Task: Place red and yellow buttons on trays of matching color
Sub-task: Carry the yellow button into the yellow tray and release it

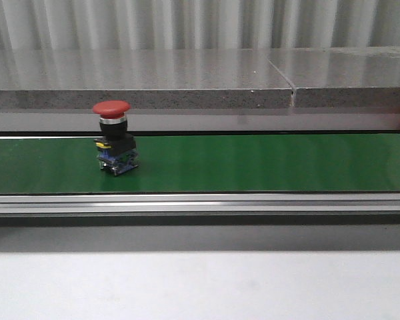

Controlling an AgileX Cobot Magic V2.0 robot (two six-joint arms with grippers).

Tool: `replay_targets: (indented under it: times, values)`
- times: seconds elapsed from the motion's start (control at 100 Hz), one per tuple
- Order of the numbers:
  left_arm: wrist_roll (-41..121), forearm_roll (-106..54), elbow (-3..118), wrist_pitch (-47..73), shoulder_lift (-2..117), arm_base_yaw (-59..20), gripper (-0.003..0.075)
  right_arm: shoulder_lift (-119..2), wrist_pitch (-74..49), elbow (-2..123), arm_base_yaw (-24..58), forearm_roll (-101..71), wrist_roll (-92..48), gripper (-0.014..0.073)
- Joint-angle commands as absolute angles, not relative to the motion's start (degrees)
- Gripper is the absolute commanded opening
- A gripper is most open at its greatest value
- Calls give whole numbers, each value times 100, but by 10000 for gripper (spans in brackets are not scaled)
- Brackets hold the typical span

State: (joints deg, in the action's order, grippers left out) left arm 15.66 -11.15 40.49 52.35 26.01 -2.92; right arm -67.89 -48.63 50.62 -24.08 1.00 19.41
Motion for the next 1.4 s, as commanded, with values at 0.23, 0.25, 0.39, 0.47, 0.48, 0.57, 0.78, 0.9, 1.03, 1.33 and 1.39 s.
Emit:
replay_targets:
  times: [0.23, 0.25, 0.39, 0.47, 0.48, 0.57, 0.78, 0.9, 1.03, 1.33, 1.39]
  values:
    - [1581, -1218, 4186, 4893, 2640, -349, -21, -7116, -3892, 4801, -2936, 131, 2375, 109]
    - [1581, -1218, 4186, 4893, 2640, -349, -21, -7150, -3856, 4803, -2964, 131, 2382, 109]
    - [1581, -1218, 4186, 4893, 2640, -349, -21, -7453, -3638, 4803, -3024, 131, 2430, 109]
    - [1581, -1218, 4186, 4893, 2640, -349, -21, -7626, -3501, 4803, -3024, 131, 2430, 109]
    - [1581, -1218, 4186, 4893, 2640, -349, -21, -7676, -3461, 4803, -3024, 131, 2439, 109]
    - [1581, -1218, 4186, 4893, 2640, -349, -21, -7873, -3287, 4803, -3024, 131, 2449, 109]
    - [1581, -1218, 4186, 4893, 2640, -349, -21, -8382, -3153, 4803, -3024, 131, 2449, 109]
    - [1581, -1218, 4186, 4893, 2640, -349, -21, -8584, -3147, 4803, -3024, 131, 2449, 122]
    - [1581, -1218, 4186, 4893, 2640, -349, -21, -8594, -3133, 4803, -3024, 131, 2449, 283]
    - [1581, -1218, 4186, 4893, 2640, -349, -21, -8457, -3094, 4803, -3024, 138, 2449, 475]
    - [1581, -1218, 4186, 4893, 2640, -349, -21, -8345, -3094, 4803, -3024, 145, 2449, 475]
